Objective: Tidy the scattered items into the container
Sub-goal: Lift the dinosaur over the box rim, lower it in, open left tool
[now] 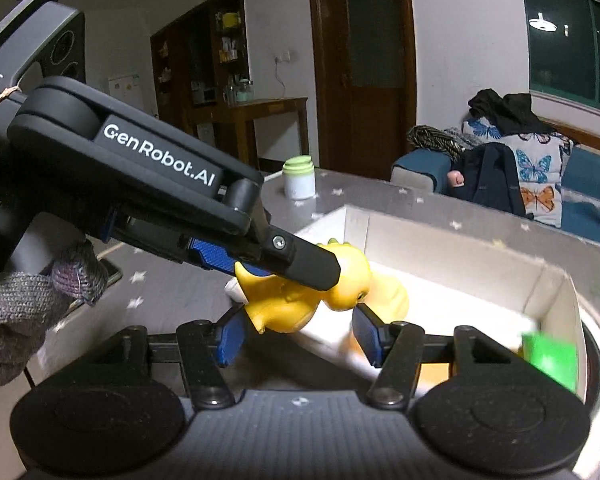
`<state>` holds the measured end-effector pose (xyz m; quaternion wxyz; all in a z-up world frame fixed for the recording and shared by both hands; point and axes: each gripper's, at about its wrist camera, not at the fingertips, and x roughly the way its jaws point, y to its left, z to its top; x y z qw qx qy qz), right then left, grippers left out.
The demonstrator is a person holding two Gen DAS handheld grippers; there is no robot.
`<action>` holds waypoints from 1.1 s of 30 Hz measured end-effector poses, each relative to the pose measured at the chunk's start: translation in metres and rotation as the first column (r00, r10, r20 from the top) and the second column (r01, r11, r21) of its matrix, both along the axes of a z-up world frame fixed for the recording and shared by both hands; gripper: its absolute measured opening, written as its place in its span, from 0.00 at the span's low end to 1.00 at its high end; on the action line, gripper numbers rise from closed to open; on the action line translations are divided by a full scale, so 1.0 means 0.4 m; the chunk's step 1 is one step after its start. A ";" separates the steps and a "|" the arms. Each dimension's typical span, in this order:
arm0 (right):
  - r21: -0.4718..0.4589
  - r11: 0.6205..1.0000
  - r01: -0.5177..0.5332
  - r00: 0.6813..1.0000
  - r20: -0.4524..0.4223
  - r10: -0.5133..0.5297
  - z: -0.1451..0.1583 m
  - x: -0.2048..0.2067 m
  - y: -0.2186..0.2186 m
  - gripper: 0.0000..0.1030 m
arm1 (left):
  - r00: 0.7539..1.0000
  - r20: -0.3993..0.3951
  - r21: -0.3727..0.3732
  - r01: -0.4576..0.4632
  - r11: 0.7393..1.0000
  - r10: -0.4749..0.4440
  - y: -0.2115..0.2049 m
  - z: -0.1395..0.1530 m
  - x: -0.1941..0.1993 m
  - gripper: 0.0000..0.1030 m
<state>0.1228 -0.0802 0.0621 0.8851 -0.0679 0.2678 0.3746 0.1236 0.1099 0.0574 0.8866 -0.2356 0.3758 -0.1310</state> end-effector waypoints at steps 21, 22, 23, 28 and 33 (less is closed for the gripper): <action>-0.044 0.998 0.048 0.994 -0.092 -0.052 -0.078 0.154 0.043 0.58 | 0.988 -0.104 -0.073 -0.118 0.990 0.110 0.044 -0.113 0.140 0.30; -0.044 0.998 0.049 0.994 -0.096 -0.053 -0.081 0.157 0.044 0.58 | 0.989 -0.100 -0.064 -0.117 0.991 0.110 0.041 -0.113 0.139 0.30; -0.044 0.998 0.049 0.994 -0.096 -0.053 -0.082 0.158 0.044 0.58 | 0.989 -0.098 -0.060 -0.116 0.991 0.110 0.040 -0.113 0.138 0.32; -0.046 0.998 0.044 0.995 -0.090 -0.048 -0.078 0.142 0.046 0.58 | 0.987 -0.098 -0.024 -0.133 0.991 0.130 0.042 -0.114 0.131 0.33; -0.032 0.998 0.051 0.994 -0.099 -0.054 -0.076 0.130 0.038 0.58 | 0.986 -0.099 -0.021 -0.134 0.991 0.131 0.043 -0.113 0.124 0.32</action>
